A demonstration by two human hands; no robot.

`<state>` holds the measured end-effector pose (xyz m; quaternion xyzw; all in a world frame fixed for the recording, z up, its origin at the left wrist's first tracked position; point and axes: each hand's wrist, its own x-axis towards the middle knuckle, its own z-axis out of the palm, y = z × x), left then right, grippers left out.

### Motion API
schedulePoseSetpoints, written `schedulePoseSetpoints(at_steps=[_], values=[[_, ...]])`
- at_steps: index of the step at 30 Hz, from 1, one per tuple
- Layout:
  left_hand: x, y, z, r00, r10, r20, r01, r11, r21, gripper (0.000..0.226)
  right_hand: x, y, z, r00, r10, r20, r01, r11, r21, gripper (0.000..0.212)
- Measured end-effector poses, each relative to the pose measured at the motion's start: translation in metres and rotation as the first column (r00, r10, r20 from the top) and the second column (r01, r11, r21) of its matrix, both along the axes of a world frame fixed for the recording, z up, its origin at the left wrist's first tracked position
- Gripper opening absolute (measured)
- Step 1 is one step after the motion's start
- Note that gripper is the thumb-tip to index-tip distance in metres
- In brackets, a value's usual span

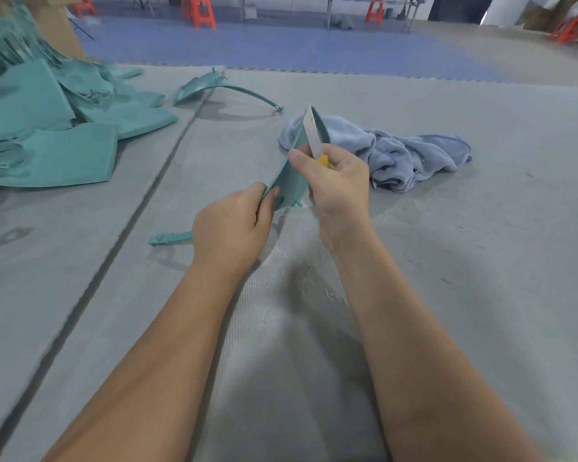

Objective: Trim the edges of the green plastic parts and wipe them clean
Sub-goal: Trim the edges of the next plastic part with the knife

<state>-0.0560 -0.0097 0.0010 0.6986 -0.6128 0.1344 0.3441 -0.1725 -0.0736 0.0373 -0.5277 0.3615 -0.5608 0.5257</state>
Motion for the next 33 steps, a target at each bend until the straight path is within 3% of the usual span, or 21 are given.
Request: schedulePoseSetpoints(at_steps=[5, 10, 14, 17, 19, 25, 27, 30, 33], values=[[0.001, 0.000, 0.000, 1.000, -0.010, 0.001, 0.010, 1.000, 0.003, 0.040, -0.001, 0.000, 0.002, 1.000, -0.002, 0.013, 0.002, 1.000, 0.005, 0.019], [0.001, 0.003, 0.002, 0.999, -0.030, -0.013, 0.030, 1.000, -0.007, 0.040, -0.012, -0.006, 0.005, 0.985, -0.030, 0.172, 0.007, 0.991, 0.132, 0.024], [0.002, 0.002, 0.003, 1.000, -0.008, -0.028, 0.008, 1.000, -0.005, 0.039, -0.018, -0.009, 0.001, 0.988, -0.107, 0.113, 0.094, 0.989, 0.117, 0.021], [0.001, 0.001, 0.004, 0.999, -0.017, -0.029, 0.017, 1.000, -0.022, 0.037, -0.016, -0.009, 0.004, 0.996, -0.043, 0.077, 0.032, 0.990, 0.134, 0.014], [-0.001, 0.000, 0.004, 0.999, -0.029, -0.038, 0.029, 1.000, 0.001, 0.035, -0.015, -0.009, 0.007, 0.998, -0.006, 0.061, -0.006, 0.978, 0.207, 0.019], [0.000, -0.001, 0.001, 0.997, -0.036, -0.063, 0.037, 0.999, 0.011, 0.027, -0.017, -0.002, 0.004, 0.999, 0.001, 0.051, 0.002, 0.999, -0.048, 0.013], [0.000, -0.001, 0.001, 0.997, -0.043, -0.062, 0.044, 0.999, 0.008, 0.030, -0.017, -0.003, 0.004, 0.998, 0.013, 0.055, -0.011, 0.999, -0.040, 0.019], [0.000, 0.000, 0.002, 0.995, -0.059, -0.083, 0.058, 0.998, -0.011, 0.035, -0.016, -0.006, 0.004, 0.997, 0.065, 0.041, -0.065, 0.998, 0.005, 0.044], [-0.002, 0.003, 0.005, 0.989, -0.104, -0.105, 0.099, 0.994, -0.050, 0.034, -0.013, -0.003, 0.001, 0.998, 0.059, 0.015, -0.059, 0.997, -0.050, 0.035]])
